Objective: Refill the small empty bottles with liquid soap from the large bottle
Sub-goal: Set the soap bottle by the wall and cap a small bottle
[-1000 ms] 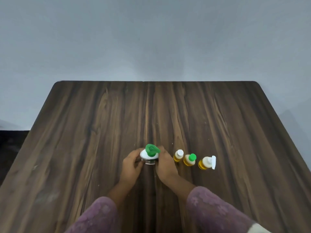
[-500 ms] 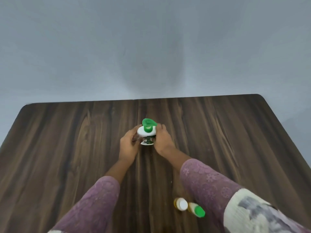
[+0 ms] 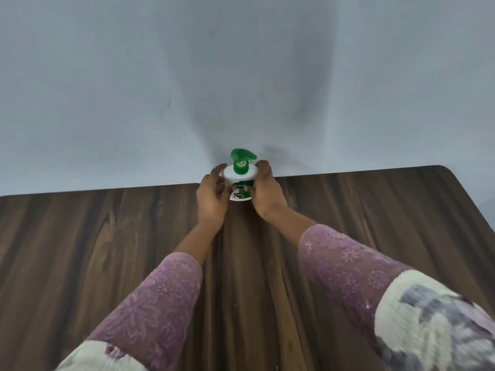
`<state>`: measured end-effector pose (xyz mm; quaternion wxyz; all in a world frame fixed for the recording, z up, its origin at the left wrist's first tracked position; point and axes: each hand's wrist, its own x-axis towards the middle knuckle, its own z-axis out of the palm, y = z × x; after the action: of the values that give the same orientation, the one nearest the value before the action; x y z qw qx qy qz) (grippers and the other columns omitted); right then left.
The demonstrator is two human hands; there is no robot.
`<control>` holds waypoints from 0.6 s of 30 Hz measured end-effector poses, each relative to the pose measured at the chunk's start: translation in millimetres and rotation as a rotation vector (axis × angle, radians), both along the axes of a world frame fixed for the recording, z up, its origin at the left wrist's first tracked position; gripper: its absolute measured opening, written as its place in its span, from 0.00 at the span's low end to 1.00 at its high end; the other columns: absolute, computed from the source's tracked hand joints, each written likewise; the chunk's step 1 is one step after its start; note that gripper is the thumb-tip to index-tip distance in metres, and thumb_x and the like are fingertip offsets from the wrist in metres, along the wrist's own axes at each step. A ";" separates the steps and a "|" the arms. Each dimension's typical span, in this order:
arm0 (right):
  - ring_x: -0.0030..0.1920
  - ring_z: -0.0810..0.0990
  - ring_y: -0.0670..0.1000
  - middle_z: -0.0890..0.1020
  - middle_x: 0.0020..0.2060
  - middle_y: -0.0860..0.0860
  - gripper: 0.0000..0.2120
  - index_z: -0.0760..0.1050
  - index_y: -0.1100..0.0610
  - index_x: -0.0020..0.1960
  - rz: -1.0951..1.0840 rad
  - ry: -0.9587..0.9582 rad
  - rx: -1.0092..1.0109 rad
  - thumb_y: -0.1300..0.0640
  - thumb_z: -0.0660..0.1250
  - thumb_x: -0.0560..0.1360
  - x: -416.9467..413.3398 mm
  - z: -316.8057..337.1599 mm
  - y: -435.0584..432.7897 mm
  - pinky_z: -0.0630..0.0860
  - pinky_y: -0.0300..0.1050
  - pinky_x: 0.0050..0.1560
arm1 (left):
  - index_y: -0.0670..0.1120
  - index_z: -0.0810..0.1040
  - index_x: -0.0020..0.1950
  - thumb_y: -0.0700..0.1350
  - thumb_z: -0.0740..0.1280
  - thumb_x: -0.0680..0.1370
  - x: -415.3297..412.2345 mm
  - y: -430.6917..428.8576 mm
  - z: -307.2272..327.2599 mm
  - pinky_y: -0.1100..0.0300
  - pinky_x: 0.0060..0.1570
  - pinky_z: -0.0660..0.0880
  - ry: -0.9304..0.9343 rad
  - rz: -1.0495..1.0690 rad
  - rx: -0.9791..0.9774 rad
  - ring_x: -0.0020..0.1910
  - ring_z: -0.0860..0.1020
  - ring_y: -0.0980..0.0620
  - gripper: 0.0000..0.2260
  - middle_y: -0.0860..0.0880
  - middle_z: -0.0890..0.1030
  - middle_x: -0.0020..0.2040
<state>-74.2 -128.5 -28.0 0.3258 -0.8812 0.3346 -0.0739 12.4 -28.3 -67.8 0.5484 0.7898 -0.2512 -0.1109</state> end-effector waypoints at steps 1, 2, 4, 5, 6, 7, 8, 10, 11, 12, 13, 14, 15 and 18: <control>0.53 0.78 0.61 0.73 0.60 0.60 0.20 0.59 0.61 0.65 -0.017 -0.022 0.008 0.63 0.62 0.77 3.9 -3.7 -3.0 0.76 0.56 0.53 | 0.46 0.72 0.66 0.32 0.68 0.75 2.5 -4.4 -1.6 0.64 0.50 0.77 0.012 0.020 -0.014 0.47 0.80 0.53 0.22 0.46 0.78 0.51; 0.52 0.78 0.61 0.74 0.59 0.59 0.20 0.59 0.61 0.65 -0.033 -0.048 0.014 0.62 0.62 0.76 6.8 -7.0 -5.6 0.76 0.57 0.53 | 0.45 0.70 0.65 0.32 0.68 0.75 3.9 -8.0 -2.0 0.66 0.48 0.77 0.022 0.043 -0.026 0.46 0.80 0.54 0.20 0.47 0.78 0.50; 0.52 0.78 0.60 0.76 0.58 0.59 0.21 0.58 0.61 0.66 -0.059 -0.100 0.028 0.62 0.63 0.76 10.6 -11.4 -9.5 0.76 0.56 0.52 | 0.42 0.69 0.60 0.32 0.67 0.75 5.4 -14.7 -3.1 0.68 0.45 0.77 0.010 0.083 -0.051 0.45 0.79 0.55 0.16 0.48 0.77 0.49; 0.52 0.78 0.60 0.76 0.57 0.59 0.22 0.58 0.61 0.66 -0.067 -0.123 0.029 0.62 0.63 0.76 12.2 -12.5 -11.7 0.76 0.56 0.52 | 0.41 0.70 0.57 0.32 0.67 0.75 6.3 -17.4 -4.3 0.68 0.45 0.76 -0.013 0.092 -0.064 0.45 0.79 0.53 0.13 0.47 0.77 0.49; 0.52 0.78 0.61 0.76 0.57 0.60 0.22 0.58 0.61 0.66 -0.068 -0.138 0.026 0.63 0.64 0.76 13.2 -13.7 -13.5 0.77 0.56 0.52 | 0.41 0.70 0.55 0.32 0.67 0.75 7.0 -19.1 -5.7 0.69 0.45 0.76 -0.039 0.093 -0.073 0.46 0.79 0.51 0.12 0.46 0.77 0.49; 0.52 0.78 0.61 0.76 0.57 0.60 0.22 0.58 0.61 0.66 -0.059 -0.146 0.018 0.63 0.64 0.76 13.9 -14.1 -15.0 0.77 0.57 0.52 | 0.41 0.71 0.53 0.32 0.67 0.75 8.1 -19.6 -8.1 0.70 0.45 0.75 -0.066 0.093 -0.072 0.46 0.78 0.50 0.11 0.46 0.77 0.48; 0.52 0.78 0.61 0.76 0.58 0.60 0.23 0.58 0.61 0.66 -0.048 -0.149 0.013 0.63 0.64 0.76 14.4 -14.9 -16.0 0.77 0.57 0.53 | 0.42 0.71 0.51 0.32 0.68 0.75 9.0 -19.2 -9.8 0.69 0.45 0.75 -0.085 0.089 -0.068 0.47 0.78 0.49 0.10 0.46 0.77 0.48; 0.54 0.78 0.62 0.75 0.60 0.60 0.24 0.58 0.61 0.67 -0.023 -0.145 0.016 0.64 0.65 0.75 14.1 -14.5 -18.2 0.76 0.57 0.55 | 0.44 0.70 0.48 0.33 0.69 0.74 10.5 -17.3 -13.6 0.62 0.46 0.77 -0.098 0.078 -0.061 0.47 0.78 0.48 0.11 0.45 0.77 0.47; 0.56 0.78 0.62 0.75 0.61 0.60 0.25 0.58 0.61 0.67 -0.016 -0.143 0.021 0.65 0.66 0.75 13.3 -12.7 -18.5 0.76 0.57 0.56 | 0.44 0.70 0.48 0.33 0.69 0.74 9.8 -16.2 -13.4 0.61 0.46 0.77 -0.087 0.071 -0.054 0.48 0.78 0.46 0.11 0.44 0.77 0.47; 0.57 0.77 0.62 0.74 0.62 0.60 0.28 0.57 0.61 0.69 -0.015 -0.140 0.026 0.66 0.66 0.74 12.7 -10.7 -19.1 0.75 0.56 0.57 | 0.44 0.70 0.49 0.34 0.70 0.74 9.1 -15.9 -13.0 0.63 0.45 0.75 -0.074 0.068 -0.038 0.50 0.77 0.46 0.11 0.44 0.76 0.48; 0.58 0.77 0.62 0.74 0.63 0.60 0.30 0.55 0.60 0.71 -0.015 -0.126 0.030 0.67 0.66 0.74 12.5 -7.6 -20.0 0.74 0.55 0.58 | 0.42 0.71 0.51 0.35 0.70 0.74 9.1 -16.1 -12.1 0.65 0.46 0.74 -0.060 0.069 -0.006 0.52 0.76 0.45 0.11 0.44 0.75 0.50; 0.59 0.77 0.62 0.72 0.65 0.60 0.32 0.54 0.60 0.72 -0.010 -0.102 0.039 0.67 0.67 0.73 9.1 -4.1 -19.9 0.74 0.55 0.59 | 0.40 0.71 0.54 0.36 0.71 0.74 7.1 -14.9 -10.8 0.65 0.48 0.74 -0.042 0.070 0.031 0.54 0.75 0.45 0.13 0.44 0.74 0.52; 0.58 0.77 0.61 0.71 0.65 0.60 0.33 0.53 0.60 0.72 -0.003 -0.074 0.048 0.66 0.67 0.73 5.5 -2.1 -19.8 0.74 0.56 0.59 | 0.39 0.71 0.58 0.37 0.71 0.74 5.2 -12.7 -9.3 0.61 0.52 0.74 -0.020 0.071 0.075 0.56 0.75 0.44 0.15 0.43 0.74 0.55; 0.59 0.77 0.60 0.70 0.66 0.60 0.32 0.57 0.60 0.72 -0.006 0.023 0.112 0.62 0.70 0.73 -18.7 2.1 -22.0 0.74 0.56 0.60 | 0.39 0.69 0.65 0.41 0.72 0.74 -9.3 3.2 1.0 0.53 0.60 0.72 0.065 0.030 0.286 0.59 0.73 0.45 0.22 0.41 0.72 0.62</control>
<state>-92.8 -150.4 -25.8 0.3705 -0.8613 0.3447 -0.0460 3.2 -25.1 -66.8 0.4397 0.8596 -0.2033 -0.1628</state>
